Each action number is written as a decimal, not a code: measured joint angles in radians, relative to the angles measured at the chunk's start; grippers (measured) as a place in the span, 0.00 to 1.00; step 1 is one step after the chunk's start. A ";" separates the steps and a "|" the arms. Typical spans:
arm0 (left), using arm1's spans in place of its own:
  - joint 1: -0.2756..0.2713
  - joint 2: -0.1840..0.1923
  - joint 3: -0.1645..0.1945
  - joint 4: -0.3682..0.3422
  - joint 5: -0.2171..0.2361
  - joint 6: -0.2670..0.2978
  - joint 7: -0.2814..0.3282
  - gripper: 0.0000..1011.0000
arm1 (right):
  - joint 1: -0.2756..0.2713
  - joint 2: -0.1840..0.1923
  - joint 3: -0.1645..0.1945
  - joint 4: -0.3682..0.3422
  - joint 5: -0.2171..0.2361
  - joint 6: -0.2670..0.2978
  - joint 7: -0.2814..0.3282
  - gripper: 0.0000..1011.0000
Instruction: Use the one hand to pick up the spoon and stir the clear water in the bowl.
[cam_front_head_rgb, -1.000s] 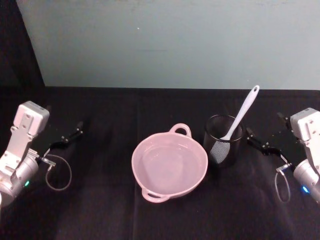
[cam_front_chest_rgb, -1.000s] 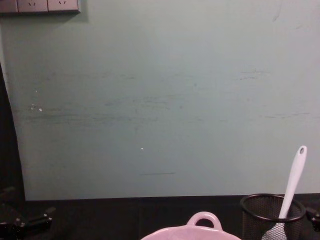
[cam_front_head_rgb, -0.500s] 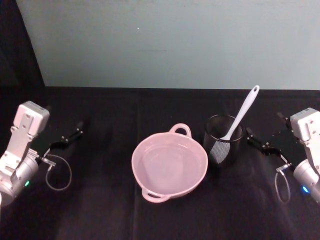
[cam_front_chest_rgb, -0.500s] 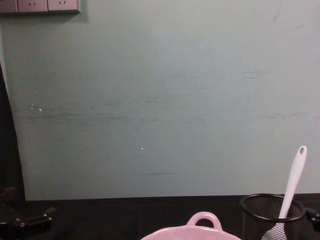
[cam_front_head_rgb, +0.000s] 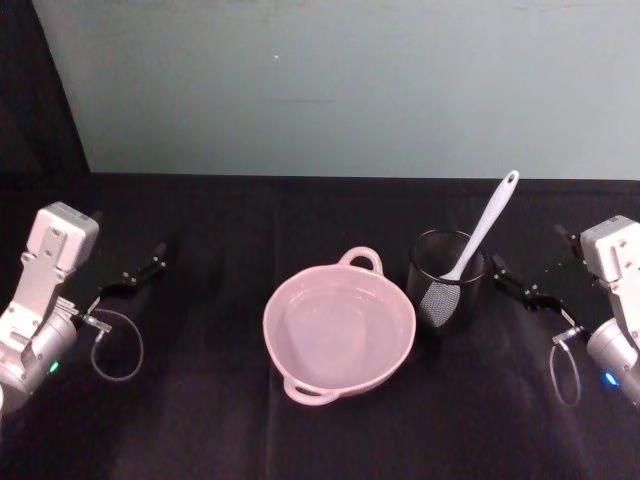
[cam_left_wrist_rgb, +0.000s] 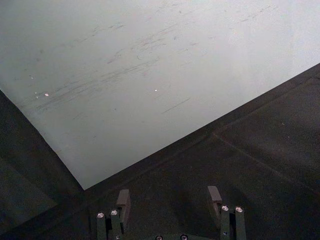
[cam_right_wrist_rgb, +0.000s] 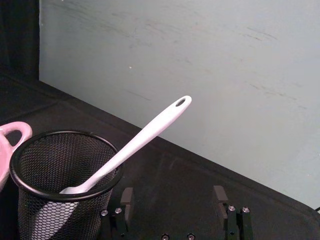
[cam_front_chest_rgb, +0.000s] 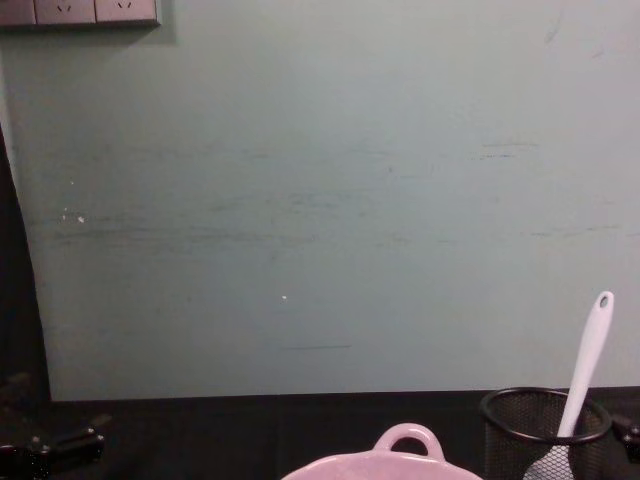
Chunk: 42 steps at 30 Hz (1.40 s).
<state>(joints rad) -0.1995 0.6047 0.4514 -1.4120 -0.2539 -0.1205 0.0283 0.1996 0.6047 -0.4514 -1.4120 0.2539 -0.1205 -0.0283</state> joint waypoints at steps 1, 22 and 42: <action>0.000 0.000 0.000 0.000 0.000 0.000 0.000 0.99 | 0.000 0.000 0.000 0.000 0.000 0.000 0.000 0.99; 0.000 0.000 0.000 0.000 0.000 0.000 0.000 0.99 | 0.000 0.000 0.000 0.000 0.000 0.000 0.000 0.99; 0.000 0.000 0.000 0.000 0.000 0.000 0.000 0.99 | -0.192 0.047 0.153 -0.188 0.095 0.023 0.002 0.99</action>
<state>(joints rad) -0.1996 0.6047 0.4514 -1.4120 -0.2539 -0.1205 0.0283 0.0080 0.6519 -0.2984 -1.6004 0.3488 -0.0977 -0.0260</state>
